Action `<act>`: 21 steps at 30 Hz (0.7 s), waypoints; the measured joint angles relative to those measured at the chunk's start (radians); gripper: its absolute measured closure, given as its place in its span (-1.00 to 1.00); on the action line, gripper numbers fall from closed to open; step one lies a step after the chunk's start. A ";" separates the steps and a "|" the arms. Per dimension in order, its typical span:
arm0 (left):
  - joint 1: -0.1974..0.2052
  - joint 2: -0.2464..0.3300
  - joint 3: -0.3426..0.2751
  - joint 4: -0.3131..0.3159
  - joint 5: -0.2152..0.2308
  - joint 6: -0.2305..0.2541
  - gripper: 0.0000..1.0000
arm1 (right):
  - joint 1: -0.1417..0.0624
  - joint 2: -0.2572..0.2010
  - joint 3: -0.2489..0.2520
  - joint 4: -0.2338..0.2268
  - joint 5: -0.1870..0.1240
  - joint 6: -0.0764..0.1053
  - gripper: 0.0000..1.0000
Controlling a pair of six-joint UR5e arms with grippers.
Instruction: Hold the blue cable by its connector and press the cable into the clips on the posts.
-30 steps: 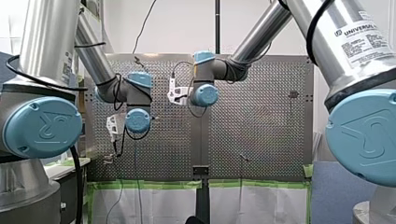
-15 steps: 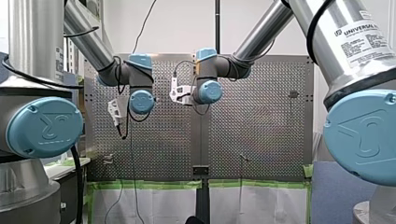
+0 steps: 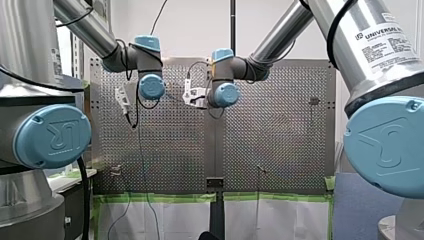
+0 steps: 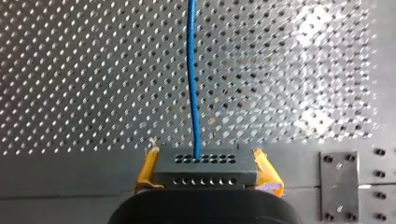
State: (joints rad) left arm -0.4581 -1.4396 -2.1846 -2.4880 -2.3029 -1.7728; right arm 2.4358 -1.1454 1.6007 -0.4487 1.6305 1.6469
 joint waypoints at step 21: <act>0.137 0.032 0.079 -0.116 0.128 -0.026 1.00 | 0.000 0.003 -0.186 0.080 -0.029 0.023 1.00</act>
State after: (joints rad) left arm -0.3206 -1.4071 -2.1057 -2.6044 -2.1748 -1.7990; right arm 2.4358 -1.1425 1.4145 -0.3682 1.6012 1.6696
